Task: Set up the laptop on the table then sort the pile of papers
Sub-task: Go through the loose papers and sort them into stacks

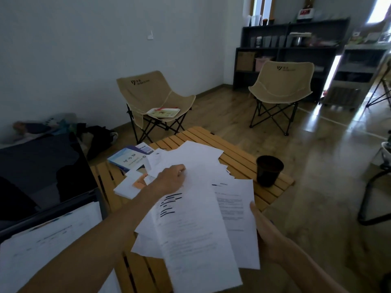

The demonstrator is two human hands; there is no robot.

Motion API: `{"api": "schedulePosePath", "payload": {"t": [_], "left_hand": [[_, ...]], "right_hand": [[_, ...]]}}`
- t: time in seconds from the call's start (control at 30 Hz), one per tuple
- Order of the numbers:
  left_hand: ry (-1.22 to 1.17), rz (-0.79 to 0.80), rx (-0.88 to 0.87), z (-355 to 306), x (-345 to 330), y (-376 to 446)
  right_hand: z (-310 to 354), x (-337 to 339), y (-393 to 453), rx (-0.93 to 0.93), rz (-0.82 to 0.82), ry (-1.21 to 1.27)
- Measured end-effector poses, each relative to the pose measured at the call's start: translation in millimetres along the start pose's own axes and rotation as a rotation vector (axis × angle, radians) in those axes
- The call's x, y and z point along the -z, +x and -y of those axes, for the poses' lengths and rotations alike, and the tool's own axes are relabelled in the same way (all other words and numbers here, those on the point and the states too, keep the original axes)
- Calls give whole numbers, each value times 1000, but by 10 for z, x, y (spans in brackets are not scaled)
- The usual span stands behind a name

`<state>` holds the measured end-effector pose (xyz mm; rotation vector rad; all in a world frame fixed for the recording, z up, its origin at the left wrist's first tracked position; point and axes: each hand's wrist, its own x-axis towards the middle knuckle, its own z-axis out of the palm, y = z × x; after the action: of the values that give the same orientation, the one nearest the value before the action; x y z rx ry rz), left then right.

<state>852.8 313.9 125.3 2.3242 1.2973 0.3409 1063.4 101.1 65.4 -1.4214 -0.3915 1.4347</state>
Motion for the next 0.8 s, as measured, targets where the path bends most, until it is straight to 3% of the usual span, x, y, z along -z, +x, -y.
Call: {"api": "schedulePosePath", "payload": {"t": [0.13,0.27,0.37,0.43,0.5,0.6,0.7,0.8], "left_hand": [[68,75,-110,-408,-547,346],[63,45,-159,-593,-1001,476],[9,-40,-134,-369,-979,592],[9,-169,9,-73,-811,670],[160,-251,283,302,-564,736],[229,-147,614,730,-214,739],[158,-118,619,933,-132,763],[21,-257,514,938,-151,733]], "right_hand": [[34,-52,63,-89,39,-110],[71,19,174,-153,42,-272],[17,73,245,-142,71,-286],[0,66,270,-112,43,-274],[-2,38,268,-104,-7,-248],[0,13,280,-99,-45,-213],[10,-33,275,-116,-51,-199],[28,-71,255,-114,-57,-212]]}}
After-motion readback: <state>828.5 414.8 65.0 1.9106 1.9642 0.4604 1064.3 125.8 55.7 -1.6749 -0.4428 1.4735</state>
